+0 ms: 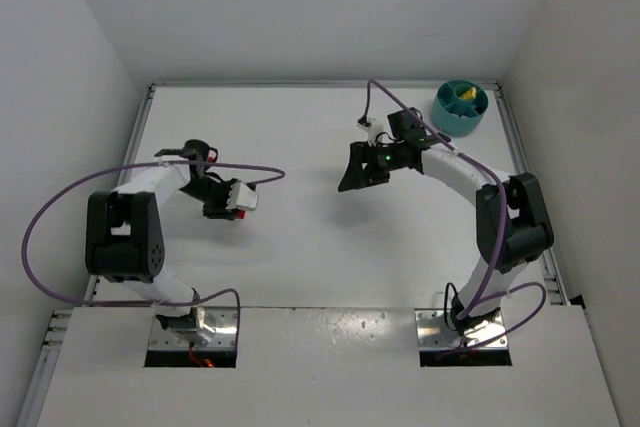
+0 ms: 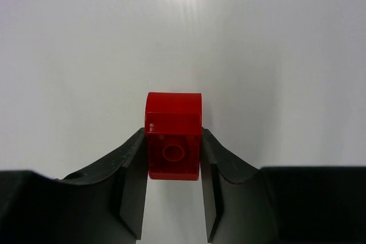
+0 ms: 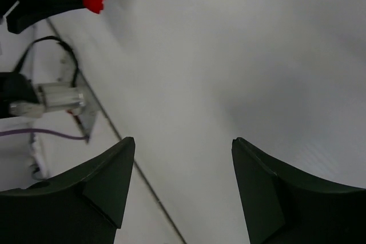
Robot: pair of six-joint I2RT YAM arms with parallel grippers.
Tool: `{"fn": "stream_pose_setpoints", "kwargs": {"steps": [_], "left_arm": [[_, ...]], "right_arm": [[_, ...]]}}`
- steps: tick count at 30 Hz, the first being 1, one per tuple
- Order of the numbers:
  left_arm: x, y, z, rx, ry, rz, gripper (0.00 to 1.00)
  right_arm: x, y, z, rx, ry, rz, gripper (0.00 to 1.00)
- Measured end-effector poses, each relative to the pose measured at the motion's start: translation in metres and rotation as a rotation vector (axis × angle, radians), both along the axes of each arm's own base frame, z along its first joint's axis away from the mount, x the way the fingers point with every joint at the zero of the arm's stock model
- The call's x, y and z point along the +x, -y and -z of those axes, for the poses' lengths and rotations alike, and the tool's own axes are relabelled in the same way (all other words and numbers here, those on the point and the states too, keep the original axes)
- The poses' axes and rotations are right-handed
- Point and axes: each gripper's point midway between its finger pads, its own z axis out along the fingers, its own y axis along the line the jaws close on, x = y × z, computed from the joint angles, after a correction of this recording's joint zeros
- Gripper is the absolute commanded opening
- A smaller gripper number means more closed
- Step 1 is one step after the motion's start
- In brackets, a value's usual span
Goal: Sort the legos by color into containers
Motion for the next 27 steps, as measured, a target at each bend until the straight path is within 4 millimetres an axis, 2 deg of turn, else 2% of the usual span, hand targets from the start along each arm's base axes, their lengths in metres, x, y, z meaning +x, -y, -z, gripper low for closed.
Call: {"fn": "stream_pose_setpoints", "kwargs": {"steps": [4, 7, 10, 15, 22, 26, 27], "left_arm": [[0.011, 0.053, -0.061, -0.179, 0.092, -0.096, 0.07], [0.007, 0.099, -0.103, -0.311, 0.118, -0.122, 0.05], [-0.001, 0.135, -0.126, -0.384, 0.077, -0.134, 0.04], [-0.007, 0.174, -0.135, -0.428, -0.025, -0.199, 0.03], [-0.01, 0.2, -0.134, -0.414, -0.082, -0.266, 0.02], [-0.007, 0.203, -0.139, -0.422, -0.075, -0.291, 0.02], [-0.006, 0.203, -0.139, -0.422, -0.078, -0.299, 0.02]], "right_arm": [[-0.009, -0.022, -0.023, 0.181, -0.08, -0.004, 0.71], [-0.011, -0.034, -0.04, 0.29, -0.141, -0.005, 0.71], [-0.011, -0.043, -0.05, 0.355, -0.182, -0.015, 0.71], [-0.018, -0.058, -0.052, 0.39, -0.244, -0.04, 0.7], [-0.031, -0.079, -0.061, 0.41, -0.267, -0.1, 0.64], [-0.036, -0.086, -0.062, 0.415, -0.269, -0.127, 0.49], [-0.036, -0.087, -0.062, 0.417, -0.271, -0.129, 0.38]]}}
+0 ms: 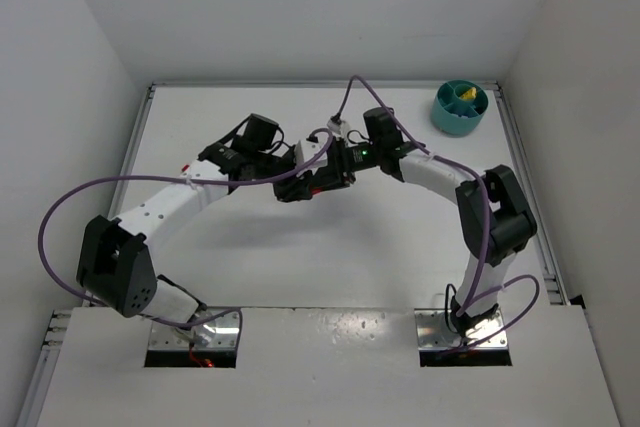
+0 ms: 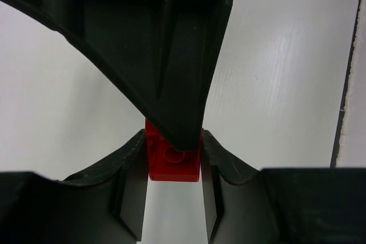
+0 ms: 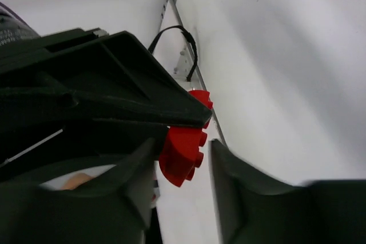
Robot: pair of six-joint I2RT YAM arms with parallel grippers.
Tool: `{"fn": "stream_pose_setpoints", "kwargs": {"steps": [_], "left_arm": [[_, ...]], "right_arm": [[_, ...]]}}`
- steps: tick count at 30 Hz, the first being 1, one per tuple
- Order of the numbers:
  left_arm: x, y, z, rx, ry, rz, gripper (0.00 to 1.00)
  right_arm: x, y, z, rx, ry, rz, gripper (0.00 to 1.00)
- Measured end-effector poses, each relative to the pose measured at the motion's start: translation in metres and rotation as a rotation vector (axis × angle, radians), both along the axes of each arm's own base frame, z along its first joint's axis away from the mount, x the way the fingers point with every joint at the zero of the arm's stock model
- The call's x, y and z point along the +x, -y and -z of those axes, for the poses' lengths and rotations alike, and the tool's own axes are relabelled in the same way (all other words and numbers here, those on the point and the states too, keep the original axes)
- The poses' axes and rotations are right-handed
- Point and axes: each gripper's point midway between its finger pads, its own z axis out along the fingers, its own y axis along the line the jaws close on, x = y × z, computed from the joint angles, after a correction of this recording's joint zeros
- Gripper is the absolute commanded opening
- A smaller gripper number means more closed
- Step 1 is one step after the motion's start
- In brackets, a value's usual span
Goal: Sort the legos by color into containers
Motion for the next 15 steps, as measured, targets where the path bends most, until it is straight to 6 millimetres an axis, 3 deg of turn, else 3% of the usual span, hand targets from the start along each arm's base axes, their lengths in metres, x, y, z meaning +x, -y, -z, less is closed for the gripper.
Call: {"fn": "stream_pose_setpoints", "kwargs": {"steps": [3, 4, 6, 7, 10, 15], "left_arm": [[0.002, 0.0, 0.0, 0.002, 0.001, -0.017, 0.07], [0.002, 0.0, 0.0, 0.005, -0.001, -0.023, 0.24], [0.003, 0.0, 0.0, 0.008, -0.001, -0.032, 0.48], [0.003, 0.0, 0.0, 0.008, -0.007, -0.037, 0.68], [0.002, 0.001, -0.001, -0.002, -0.017, -0.037, 1.0], [-0.005, -0.003, -0.001, -0.03, -0.094, -0.05, 1.0]], "right_arm": [[0.0, -0.003, 0.001, 0.004, -0.008, -0.009, 0.15], [0.001, -0.003, 0.002, 0.001, -0.015, -0.005, 0.11], [0.001, -0.003, 0.003, -0.001, -0.034, -0.001, 0.05], [0.001, -0.002, 0.003, 0.0, -0.037, -0.002, 0.02], [0.003, 0.001, 0.003, 0.005, -0.021, -0.005, 0.0], [0.021, 0.026, 0.009, -0.045, 0.028, 0.04, 0.0]]}}
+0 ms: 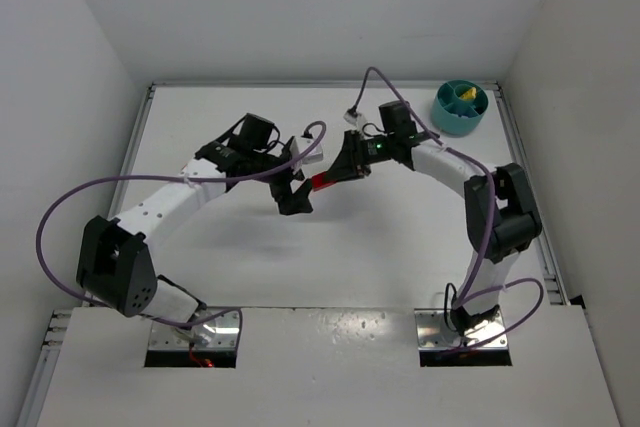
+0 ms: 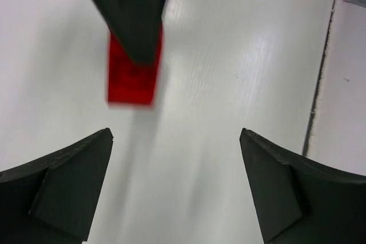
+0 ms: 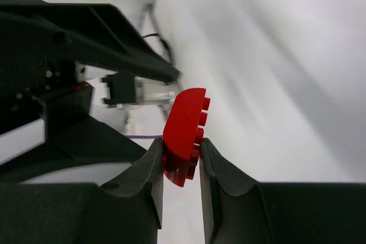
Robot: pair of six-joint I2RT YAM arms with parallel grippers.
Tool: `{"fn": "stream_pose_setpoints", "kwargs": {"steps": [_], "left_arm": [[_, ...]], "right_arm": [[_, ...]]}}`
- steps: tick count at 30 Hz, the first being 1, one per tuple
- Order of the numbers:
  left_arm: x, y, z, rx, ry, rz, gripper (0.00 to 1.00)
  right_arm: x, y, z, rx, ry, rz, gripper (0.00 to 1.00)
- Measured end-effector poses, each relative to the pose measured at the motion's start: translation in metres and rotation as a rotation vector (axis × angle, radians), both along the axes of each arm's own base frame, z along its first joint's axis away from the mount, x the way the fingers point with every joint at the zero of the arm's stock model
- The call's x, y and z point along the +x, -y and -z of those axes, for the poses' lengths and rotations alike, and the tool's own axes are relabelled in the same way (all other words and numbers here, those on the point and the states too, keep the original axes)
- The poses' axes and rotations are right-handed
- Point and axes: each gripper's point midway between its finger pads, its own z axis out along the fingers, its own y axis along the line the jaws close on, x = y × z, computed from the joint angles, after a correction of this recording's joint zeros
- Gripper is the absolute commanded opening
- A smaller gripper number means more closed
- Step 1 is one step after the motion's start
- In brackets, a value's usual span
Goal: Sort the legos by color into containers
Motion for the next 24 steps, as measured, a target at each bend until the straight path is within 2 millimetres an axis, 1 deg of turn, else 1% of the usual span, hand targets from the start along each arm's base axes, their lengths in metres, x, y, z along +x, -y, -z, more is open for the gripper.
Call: {"fn": "stream_pose_setpoints", "kwargs": {"steps": [2, 4, 6, 7, 8, 10, 14, 16, 18, 20, 22, 24], "left_arm": [[-0.003, -0.008, 0.003, 0.003, -0.043, -0.016, 1.0], [-0.002, -0.018, 0.005, 0.005, -0.098, -0.066, 1.0], [0.003, -0.031, 0.004, 0.013, -0.149, -0.143, 1.0], [0.01, -0.038, 0.0, 0.009, -0.167, -0.194, 1.0], [0.015, -0.044, -0.004, 0.003, -0.173, -0.23, 1.0], [0.033, -0.06, -0.015, -0.013, -0.162, -0.31, 1.0], [0.069, -0.099, -0.025, 0.026, -0.069, -0.513, 1.0], [0.087, -0.12, -0.035, 0.05, 0.008, -0.649, 1.0], [0.099, -0.138, -0.051, 0.032, 0.067, -0.775, 1.0], [0.108, -0.161, -0.071, 0.001, 0.121, -0.907, 1.0], [0.117, -0.18, -0.088, -0.024, 0.16, -1.009, 1.0], [0.125, -0.19, -0.097, -0.039, 0.182, -1.065, 1.0]], "right_arm": [[0.015, 0.018, 0.0, -0.046, 0.049, 0.042, 0.0], [0.034, 0.041, -0.004, -0.116, 0.115, 0.091, 0.0], [0.06, 0.064, -0.016, -0.189, 0.204, 0.148, 0.0], [0.078, 0.078, -0.025, -0.234, 0.271, 0.186, 0.0], [0.09, 0.089, -0.031, -0.27, 0.316, 0.213, 0.0], [0.118, 0.119, -0.05, -0.365, 0.426, 0.287, 0.0], [0.174, 0.177, -0.09, -0.533, 0.609, 0.416, 0.0], [0.202, 0.206, -0.101, -0.606, 0.673, 0.472, 0.0], [0.225, 0.231, -0.096, -0.677, 0.69, 0.508, 0.0], [0.243, 0.255, -0.082, -0.739, 0.673, 0.533, 0.0], [0.259, 0.277, -0.059, -0.795, 0.636, 0.55, 0.0], [0.265, 0.293, -0.033, -0.84, 0.59, 0.557, 0.0]]}}
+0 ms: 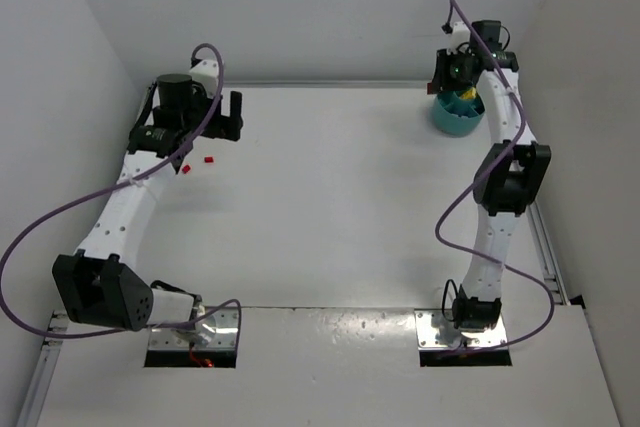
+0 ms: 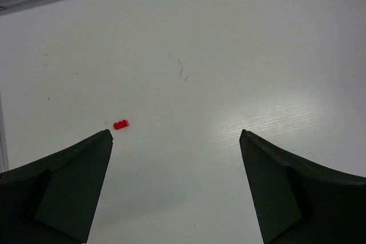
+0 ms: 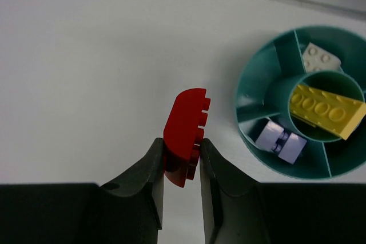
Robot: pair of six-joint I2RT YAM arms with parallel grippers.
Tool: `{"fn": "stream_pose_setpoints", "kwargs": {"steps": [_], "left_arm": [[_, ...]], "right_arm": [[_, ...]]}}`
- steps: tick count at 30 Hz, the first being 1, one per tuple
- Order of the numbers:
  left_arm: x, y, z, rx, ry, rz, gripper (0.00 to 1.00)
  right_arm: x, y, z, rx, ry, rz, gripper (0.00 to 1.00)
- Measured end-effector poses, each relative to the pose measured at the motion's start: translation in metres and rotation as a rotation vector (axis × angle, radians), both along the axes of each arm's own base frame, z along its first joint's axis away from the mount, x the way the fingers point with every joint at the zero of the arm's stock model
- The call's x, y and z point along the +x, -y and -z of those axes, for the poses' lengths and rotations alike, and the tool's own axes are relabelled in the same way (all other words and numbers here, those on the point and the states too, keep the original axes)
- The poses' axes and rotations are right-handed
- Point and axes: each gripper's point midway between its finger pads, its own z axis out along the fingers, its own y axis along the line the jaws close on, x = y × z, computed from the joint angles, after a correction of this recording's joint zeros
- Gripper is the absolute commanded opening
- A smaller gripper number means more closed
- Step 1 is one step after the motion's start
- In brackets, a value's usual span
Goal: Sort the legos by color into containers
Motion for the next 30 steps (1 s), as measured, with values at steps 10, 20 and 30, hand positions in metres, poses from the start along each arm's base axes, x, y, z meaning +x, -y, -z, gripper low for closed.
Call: {"fn": "stream_pose_setpoints", "kwargs": {"steps": [10, 20, 30], "left_arm": [[-0.006, -0.001, 0.033, -0.03, -0.077, -0.034, 1.0], [-0.007, 0.004, 0.036, -0.046, -0.084, -0.011, 1.0], [-0.007, -0.005, 0.046, 0.004, -0.088, -0.044, 1.0]], "right_arm": [[0.01, 0.037, 0.054, -0.07, -0.097, 0.103, 0.0], [0.02, 0.041, 0.041, -0.081, -0.046, 0.114, 0.0], [0.001, 0.04, 0.005, -0.094, -0.008, 0.082, 0.0]]}}
